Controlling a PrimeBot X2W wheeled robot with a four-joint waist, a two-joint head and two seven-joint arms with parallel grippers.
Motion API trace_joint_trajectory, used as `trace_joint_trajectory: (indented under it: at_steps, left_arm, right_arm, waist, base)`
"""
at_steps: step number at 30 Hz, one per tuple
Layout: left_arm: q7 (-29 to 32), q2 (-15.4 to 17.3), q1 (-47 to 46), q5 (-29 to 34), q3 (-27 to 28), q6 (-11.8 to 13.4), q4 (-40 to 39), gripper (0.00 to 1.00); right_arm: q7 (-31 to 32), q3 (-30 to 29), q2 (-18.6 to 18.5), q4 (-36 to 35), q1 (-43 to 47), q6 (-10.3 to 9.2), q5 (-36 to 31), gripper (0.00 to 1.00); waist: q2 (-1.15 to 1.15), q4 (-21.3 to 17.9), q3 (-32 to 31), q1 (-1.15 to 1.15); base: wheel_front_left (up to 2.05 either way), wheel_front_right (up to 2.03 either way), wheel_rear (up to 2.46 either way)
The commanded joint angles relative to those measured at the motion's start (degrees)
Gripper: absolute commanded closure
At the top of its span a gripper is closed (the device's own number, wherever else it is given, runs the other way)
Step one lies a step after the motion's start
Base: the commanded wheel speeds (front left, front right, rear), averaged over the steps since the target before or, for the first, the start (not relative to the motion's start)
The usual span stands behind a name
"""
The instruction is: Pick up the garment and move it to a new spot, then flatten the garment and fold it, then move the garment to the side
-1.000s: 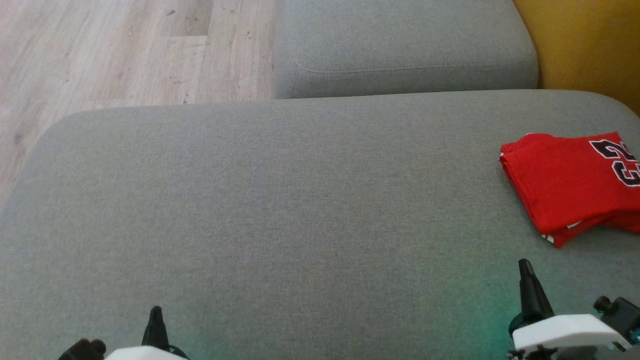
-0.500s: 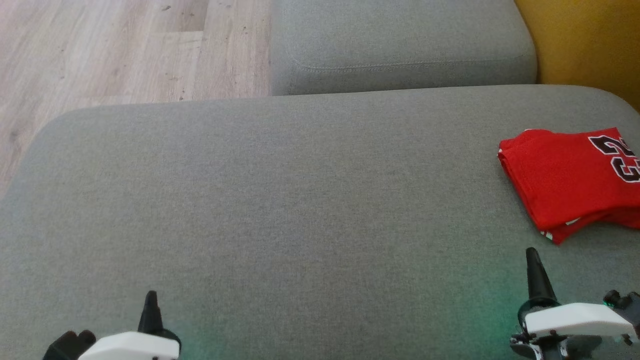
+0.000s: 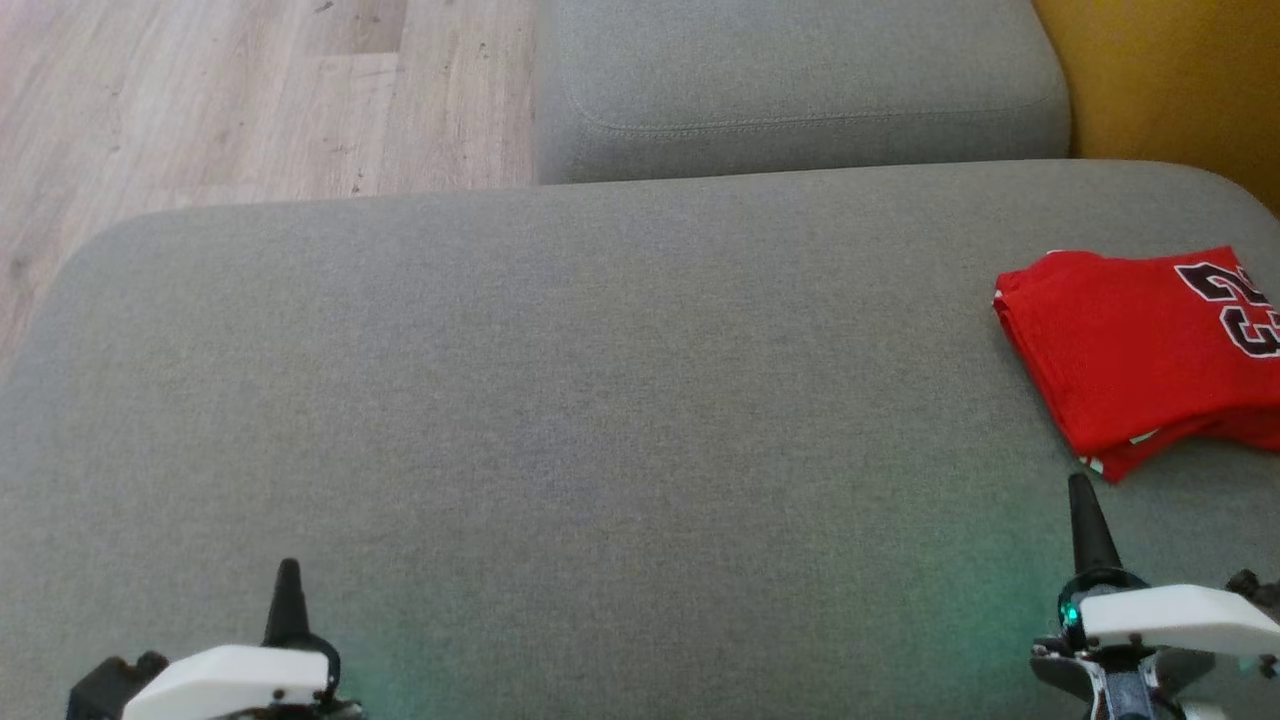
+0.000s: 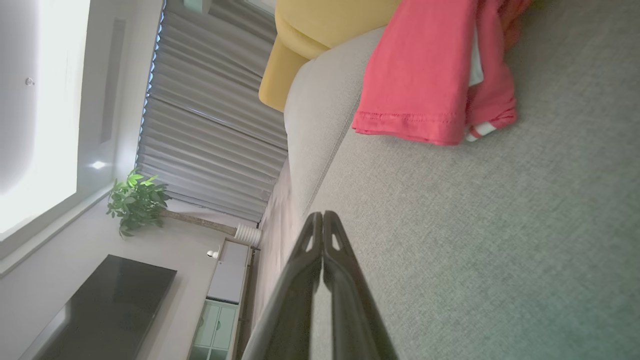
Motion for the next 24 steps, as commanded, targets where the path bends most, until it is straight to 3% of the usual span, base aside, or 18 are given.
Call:
trace_joint_trajectory:
  at_steps: [1,24]
  left_arm:
    - [0.5,0.0,-3.4,-1.2,2.8,-1.0,-1.4,1.0]
    - [4.5,-3.2,-6.4,-10.9,9.9,-6.2,-1.1,1.0]
  right_arm:
    - [0.5,0.5,-1.2,-1.8,-3.3,0.28,2.0,1.0]
    - [3.1,-1.5,-1.3,-1.5,-6.3,0.35,17.5,1.0]
  waist:
    - [0.0,0.0,0.1,0.0]
    - [0.0,-0.7,1.1,-0.01]
  base:
    - [0.0,0.0,0.0]
    - [0.0,0.0,0.0]
